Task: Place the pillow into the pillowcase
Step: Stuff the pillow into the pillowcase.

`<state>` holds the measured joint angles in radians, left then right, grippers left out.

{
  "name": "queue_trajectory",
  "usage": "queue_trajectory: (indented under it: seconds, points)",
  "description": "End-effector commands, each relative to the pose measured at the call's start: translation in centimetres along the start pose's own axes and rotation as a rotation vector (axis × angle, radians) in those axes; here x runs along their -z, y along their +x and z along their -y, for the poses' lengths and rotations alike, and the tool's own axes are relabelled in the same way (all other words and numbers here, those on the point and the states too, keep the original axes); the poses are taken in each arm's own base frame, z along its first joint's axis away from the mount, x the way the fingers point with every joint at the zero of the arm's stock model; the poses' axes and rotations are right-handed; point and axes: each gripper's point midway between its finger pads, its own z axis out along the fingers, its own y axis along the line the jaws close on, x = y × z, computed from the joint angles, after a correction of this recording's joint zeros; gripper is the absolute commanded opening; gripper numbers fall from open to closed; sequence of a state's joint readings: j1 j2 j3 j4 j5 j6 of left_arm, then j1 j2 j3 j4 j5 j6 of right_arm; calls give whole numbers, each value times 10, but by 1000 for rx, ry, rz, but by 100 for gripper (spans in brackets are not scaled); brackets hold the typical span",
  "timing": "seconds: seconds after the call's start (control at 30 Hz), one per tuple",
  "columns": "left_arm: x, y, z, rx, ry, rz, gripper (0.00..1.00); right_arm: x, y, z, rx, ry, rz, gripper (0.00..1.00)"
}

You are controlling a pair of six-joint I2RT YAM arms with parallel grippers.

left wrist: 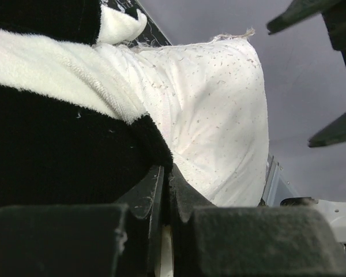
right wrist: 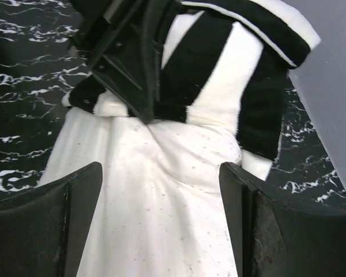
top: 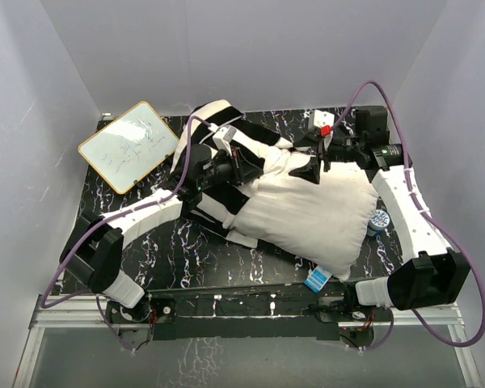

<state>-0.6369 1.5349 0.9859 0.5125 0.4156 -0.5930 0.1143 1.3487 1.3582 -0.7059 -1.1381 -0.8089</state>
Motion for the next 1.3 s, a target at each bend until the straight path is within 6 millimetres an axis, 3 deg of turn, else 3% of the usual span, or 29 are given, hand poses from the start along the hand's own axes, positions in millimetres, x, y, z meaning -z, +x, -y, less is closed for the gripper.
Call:
queue_trajectory:
  seconds: [0.0,0.07,0.2,0.23,0.27,0.33,0.37,0.4,0.47,0.57,0.63,0.73,0.8,0.9,1.0,1.07,1.1,1.17,1.27]
  points:
    - [13,-8,37,-60,119,0,0,-6,32,32,-68,103,-70,87]
    - [14,-15,42,-72,131,7,0,-21,53,29,-65,49,-91,88]
    - [14,-49,56,-133,159,37,0,-58,91,14,-16,-4,-167,87]
    - [13,-58,61,-141,175,46,0,-66,98,8,-6,-19,-171,83]
    - [9,-67,64,-143,193,50,0,-74,98,3,8,-37,-158,74]
    - [4,-87,76,-129,248,67,0,-88,83,-8,14,-105,-100,37]
    - [2,-98,84,-105,288,83,0,-93,66,-18,16,-166,-40,23]
    - [0,-110,92,-85,329,99,0,-98,49,-24,21,-203,5,13]
    - [-5,-133,112,-68,413,131,0,-105,8,-23,53,-192,84,8]
    - [-6,-154,134,-29,514,167,0,-113,-40,16,-59,-63,150,8]
    - [-1,-149,136,22,558,179,0,-113,-40,50,-144,69,175,8]
    - [3,-117,114,133,536,177,0,-117,12,77,-285,171,140,8]
    - [3,-90,89,223,476,156,0,-121,54,72,-345,167,89,9]
    - [0,-55,55,282,385,109,0,-121,96,67,-346,201,8,14]
    - [-10,-38,25,262,269,51,0,-113,108,75,-319,230,-45,24]
    - [-15,-38,12,212,200,16,1,-106,100,81,-283,220,-55,32]
    - [-16,-40,9,171,168,-1,7,-101,94,81,-260,200,-59,38]
    - [-11,-55,6,67,90,-8,31,-88,75,79,-202,147,-54,51]
    - [18,-77,-8,-164,-100,10,61,-67,49,56,-71,36,-70,67]
